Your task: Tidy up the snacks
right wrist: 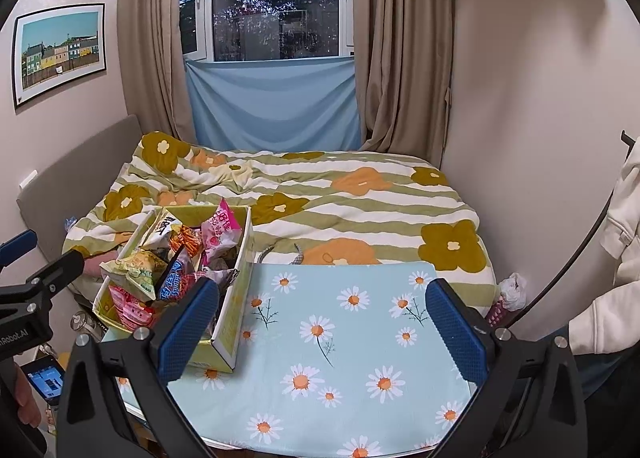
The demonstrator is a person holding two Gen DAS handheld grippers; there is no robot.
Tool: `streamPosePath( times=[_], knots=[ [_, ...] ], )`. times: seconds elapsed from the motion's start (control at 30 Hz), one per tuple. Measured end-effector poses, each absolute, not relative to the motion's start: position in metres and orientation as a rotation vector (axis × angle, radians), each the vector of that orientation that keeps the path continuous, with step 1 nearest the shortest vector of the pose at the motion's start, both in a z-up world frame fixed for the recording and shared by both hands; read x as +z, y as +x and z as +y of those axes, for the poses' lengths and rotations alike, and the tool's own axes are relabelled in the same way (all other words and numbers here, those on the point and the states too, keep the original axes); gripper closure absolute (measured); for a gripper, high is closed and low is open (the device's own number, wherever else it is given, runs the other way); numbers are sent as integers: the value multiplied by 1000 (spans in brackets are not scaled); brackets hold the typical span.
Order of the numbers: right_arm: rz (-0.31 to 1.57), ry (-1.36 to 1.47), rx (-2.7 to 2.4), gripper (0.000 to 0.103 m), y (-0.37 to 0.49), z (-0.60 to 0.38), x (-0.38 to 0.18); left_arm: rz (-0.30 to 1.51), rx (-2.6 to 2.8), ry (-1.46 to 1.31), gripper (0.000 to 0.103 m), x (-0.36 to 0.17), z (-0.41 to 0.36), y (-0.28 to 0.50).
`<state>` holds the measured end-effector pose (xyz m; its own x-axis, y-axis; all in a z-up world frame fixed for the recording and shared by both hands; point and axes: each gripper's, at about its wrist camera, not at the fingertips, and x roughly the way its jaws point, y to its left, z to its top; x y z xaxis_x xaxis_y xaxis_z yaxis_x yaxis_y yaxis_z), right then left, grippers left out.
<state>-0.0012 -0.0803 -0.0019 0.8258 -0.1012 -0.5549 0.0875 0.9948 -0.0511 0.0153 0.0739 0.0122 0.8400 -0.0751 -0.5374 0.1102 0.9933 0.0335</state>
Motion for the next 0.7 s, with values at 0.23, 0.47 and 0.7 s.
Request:
streamPosePath(
  times=[0.23,0.47,0.7],
  knots=[
    [595,-26,-106,0,-1,-82,0,565,-99,63,0,12,73,15],
    [594,-26,-104,0,-1,-82,0,566,-96,66,0,11,73,14],
    [592,-24,-107,0,-1,-83,0,568,-95,63,0,10,76,13]
  ],
)
